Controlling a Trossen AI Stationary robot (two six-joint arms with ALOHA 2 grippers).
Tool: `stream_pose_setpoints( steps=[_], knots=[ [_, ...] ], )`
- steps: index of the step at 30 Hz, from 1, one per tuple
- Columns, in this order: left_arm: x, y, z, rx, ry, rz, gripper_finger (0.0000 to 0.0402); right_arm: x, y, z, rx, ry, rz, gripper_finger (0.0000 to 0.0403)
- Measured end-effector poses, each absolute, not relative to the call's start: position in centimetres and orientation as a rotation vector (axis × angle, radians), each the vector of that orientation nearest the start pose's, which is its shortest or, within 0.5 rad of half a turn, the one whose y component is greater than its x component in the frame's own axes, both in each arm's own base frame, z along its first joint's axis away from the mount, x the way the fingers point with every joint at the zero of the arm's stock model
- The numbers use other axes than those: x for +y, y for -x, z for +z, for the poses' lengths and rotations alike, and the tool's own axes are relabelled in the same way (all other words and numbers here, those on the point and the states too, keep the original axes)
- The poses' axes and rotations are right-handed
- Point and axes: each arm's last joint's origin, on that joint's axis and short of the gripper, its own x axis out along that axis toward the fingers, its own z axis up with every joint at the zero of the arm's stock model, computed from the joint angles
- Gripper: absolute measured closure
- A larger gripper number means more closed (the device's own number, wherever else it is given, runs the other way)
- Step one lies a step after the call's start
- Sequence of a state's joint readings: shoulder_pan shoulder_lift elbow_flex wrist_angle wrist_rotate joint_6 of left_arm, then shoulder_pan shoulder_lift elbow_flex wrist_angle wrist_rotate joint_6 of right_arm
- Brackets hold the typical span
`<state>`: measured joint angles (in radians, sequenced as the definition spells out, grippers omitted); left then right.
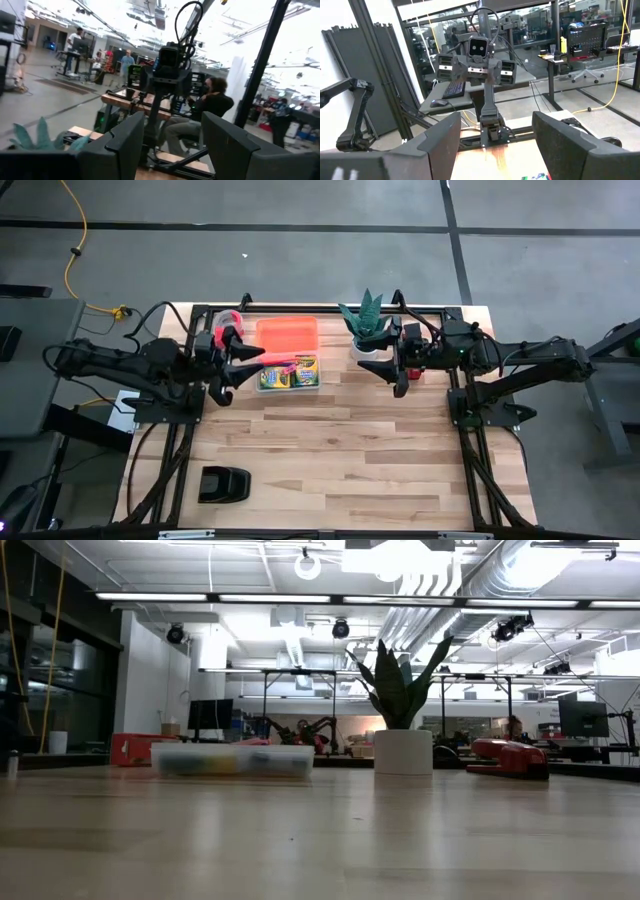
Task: Pack school essentials
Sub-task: Return to Home Position
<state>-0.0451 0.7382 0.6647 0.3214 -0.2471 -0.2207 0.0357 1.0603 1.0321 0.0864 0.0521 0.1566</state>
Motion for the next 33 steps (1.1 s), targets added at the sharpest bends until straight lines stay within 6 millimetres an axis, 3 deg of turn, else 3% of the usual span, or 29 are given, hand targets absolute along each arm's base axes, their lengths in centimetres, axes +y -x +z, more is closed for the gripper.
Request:
stream_pose_setpoints(
  steps=[8, 11, 14, 17, 27, 33],
  knots=[
    [0.6, -14.6, 34.9, -0.248, 0.183, 0.205, 0.0231, 0.7, -23.4, 38.9, -0.024, -0.176, -0.014, 0.0164],
    [0.8, -13.3, 34.7, -0.203, 0.162, 0.233, 0.0274, 0.7, -23.4, 38.9, -0.02, -0.199, -0.014, 0.0164],
    [1.0, -12.0, 34.0, -0.168, 0.158, 0.264, 0.0343, 0.7, -23.4, 38.9, -0.022, -0.211, -0.014, 0.0164],
    [1.0, -11.4, 32.0, -0.179, 0.188, 0.25, 0.0391, 0.7, -23.4, 38.9, -0.022, -0.228, -0.014, 0.0164],
    [0.9, -10.9, 23.0, -0.221, 0.296, 0.222, 0.0401, 0.7, -23.4, 38.9, -0.023, -0.266, -0.014, 0.0164],
    [0.9, -10.4, 20.2, -0.226, 0.326, 0.203, 0.0401, 0.7, -23.4, 38.9, -0.022, -0.276, -0.014, 0.0164]
  ],
)
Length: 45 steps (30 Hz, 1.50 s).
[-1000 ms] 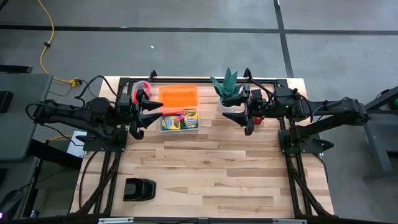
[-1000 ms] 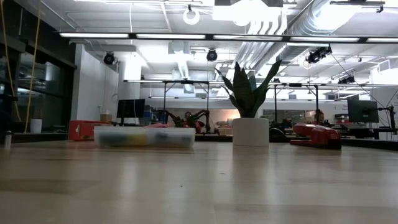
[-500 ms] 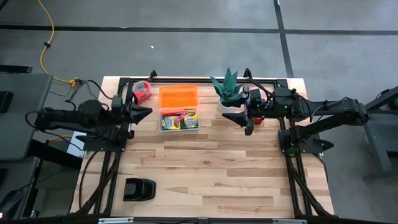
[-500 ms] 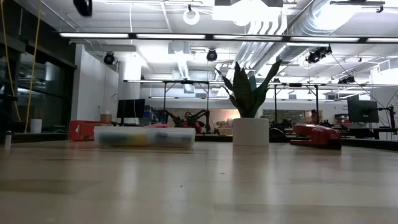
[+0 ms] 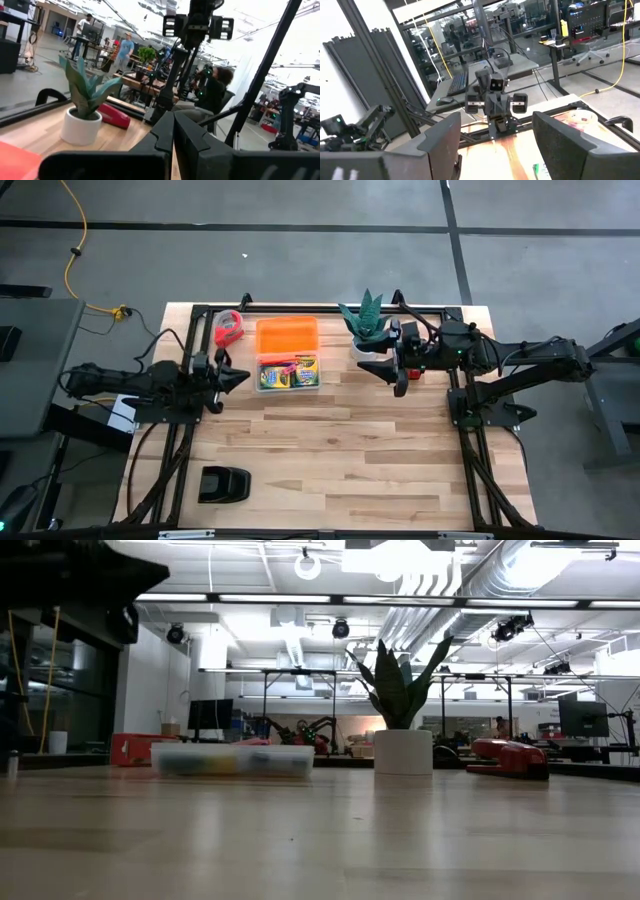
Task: Pack school essentials
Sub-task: Return to Home Position
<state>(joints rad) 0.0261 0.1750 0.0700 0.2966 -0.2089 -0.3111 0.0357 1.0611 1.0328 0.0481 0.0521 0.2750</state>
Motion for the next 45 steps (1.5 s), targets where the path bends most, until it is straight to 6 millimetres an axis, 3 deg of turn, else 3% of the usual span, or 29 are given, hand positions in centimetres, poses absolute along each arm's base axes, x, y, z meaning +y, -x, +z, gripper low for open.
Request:
stream_pose_setpoints(
  steps=[6, 24, 27, 33, 35, 39, 45],
  knots=[
    [0.8, -10.0, 18.4, -0.211, 0.318, 0.197, 0.0401, 0.7, -23.4, 38.8, -0.014, -0.317, -0.015, 0.0164],
    [0.8, -9.7, 17.7, -0.134, 0.284, 0.198, 0.0401, 0.5, -23.0, 37.9, 0.096, -0.357, -0.048, 0.0175],
    [0.8, -9.7, 17.7, -0.135, 0.284, 0.2, 0.0401, 0.5, -21.5, 38.0, 0.141, -0.314, -0.054, 0.0216],
    [0.8, -9.7, 17.7, -0.136, 0.284, 0.2, 0.0401, 0.5, -17.0, 38.5, 0.206, -0.262, -0.028, 0.037],
    [0.8, -9.7, 17.7, -0.135, 0.284, 0.201, 0.0401, 0.6, -15.7, 38.3, 0.175, -0.258, 0.0, 0.0392],
    [0.8, -9.7, 17.7, -0.136, 0.284, 0.201, 0.0402, 0.9, -14.0, 34.7, 0.078, -0.318, 0.049, 0.0376],
    [0.8, -9.7, 17.7, -0.136, 0.284, 0.201, 0.0402, 0.9, -11.9, 27.7, 0.004, -0.421, 0.07, 0.0398]
  ],
)
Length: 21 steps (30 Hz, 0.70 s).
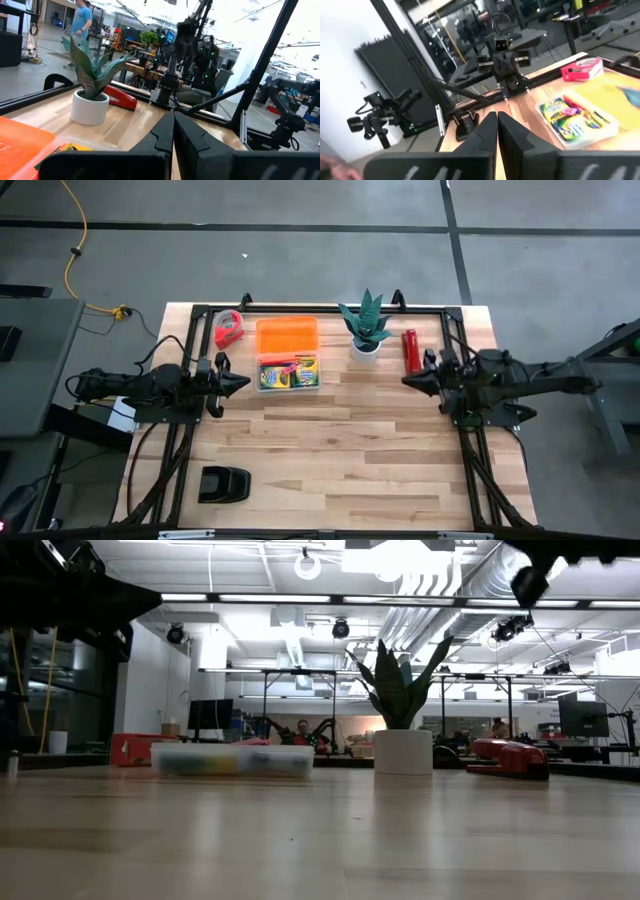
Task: Pack school essentials
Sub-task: Return to Home Position
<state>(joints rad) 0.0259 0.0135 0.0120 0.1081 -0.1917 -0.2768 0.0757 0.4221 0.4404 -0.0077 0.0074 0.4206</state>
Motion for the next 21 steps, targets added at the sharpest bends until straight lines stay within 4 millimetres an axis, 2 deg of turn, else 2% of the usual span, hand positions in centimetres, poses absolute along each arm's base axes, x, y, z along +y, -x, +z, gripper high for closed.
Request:
stream_pose_setpoints(
  steps=[8, 14, 21],
  knots=[
    [0.8, -9.7, 17.7, -0.136, 0.284, 0.202, 0.0402, 0.5, -10.3, 22.1, -0.166, -0.416, 0.055, 0.0402],
    [0.8, -9.7, 17.7, -0.136, 0.285, 0.202, 0.0402, 0.4, -10.2, 18.5, -0.178, -0.423, 0.036, 0.0402],
    [0.8, -9.7, 17.7, -0.136, 0.285, 0.204, 0.0401, 0.4, -9.9, 17.2, -0.048, -0.264, -0.006, 0.0403]
  ],
)
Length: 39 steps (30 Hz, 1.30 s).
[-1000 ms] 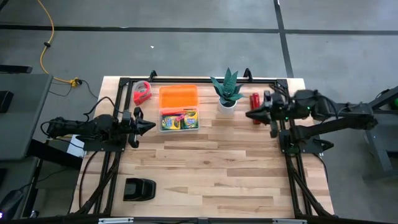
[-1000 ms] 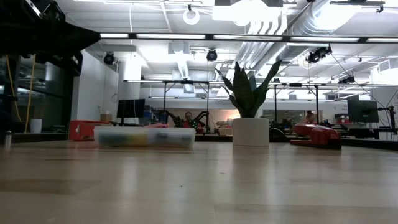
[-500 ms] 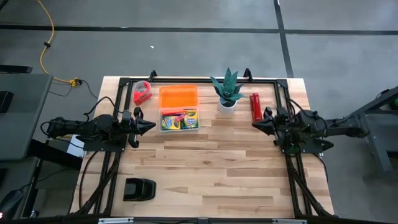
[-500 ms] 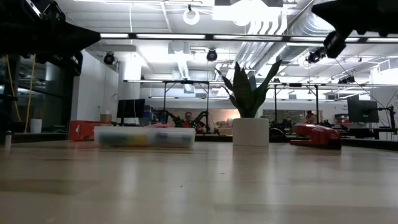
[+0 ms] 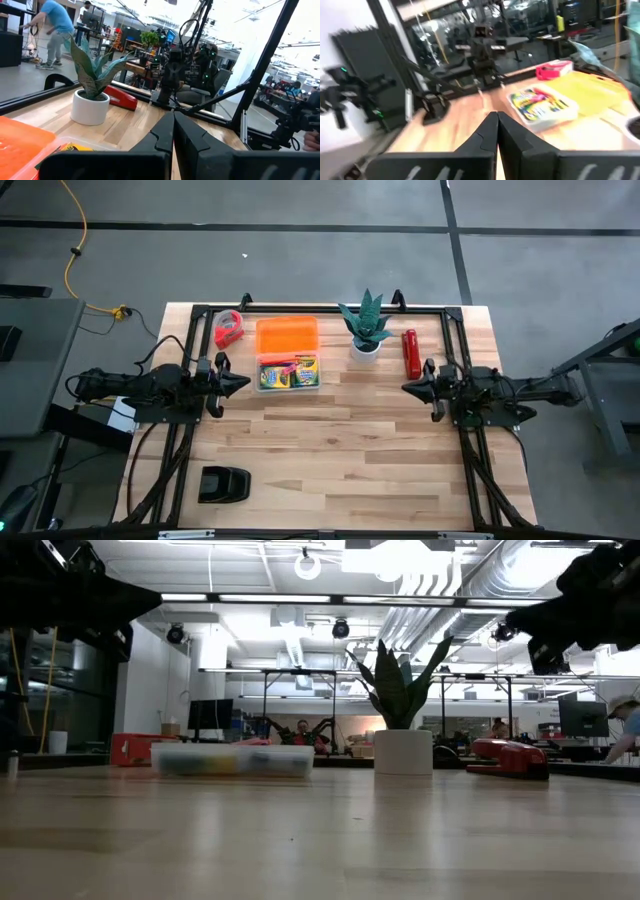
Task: Pack school essentials
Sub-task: Return to Home Position
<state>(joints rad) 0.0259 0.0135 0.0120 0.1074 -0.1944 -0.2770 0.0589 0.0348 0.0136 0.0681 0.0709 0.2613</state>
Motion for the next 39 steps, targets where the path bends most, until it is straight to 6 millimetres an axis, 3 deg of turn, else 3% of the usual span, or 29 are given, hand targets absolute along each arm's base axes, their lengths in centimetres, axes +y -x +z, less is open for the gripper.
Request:
stream_pose_setpoints(
  steps=[10, 22, 39],
  knots=[
    [0.81, -9.66, 17.68, -0.135, 0.285, 0.204, 0.0401, 0.29, -9.83, 16.82, -0.006, -0.175, -0.039, 0.0403],
    [0.8, -9.64, 17.06, -0.07, 0.279, 0.209, 0.0401, 0.3, -9.83, 16.82, -0.008, -0.36, -0.037, 0.0403],
    [0.73, -9.7, 17.02, -0.061, 0.279, 0.185, 0.0401, 0.3, -9.83, 16.81, -0.007, -0.36, -0.038, 0.0402]
  ],
)
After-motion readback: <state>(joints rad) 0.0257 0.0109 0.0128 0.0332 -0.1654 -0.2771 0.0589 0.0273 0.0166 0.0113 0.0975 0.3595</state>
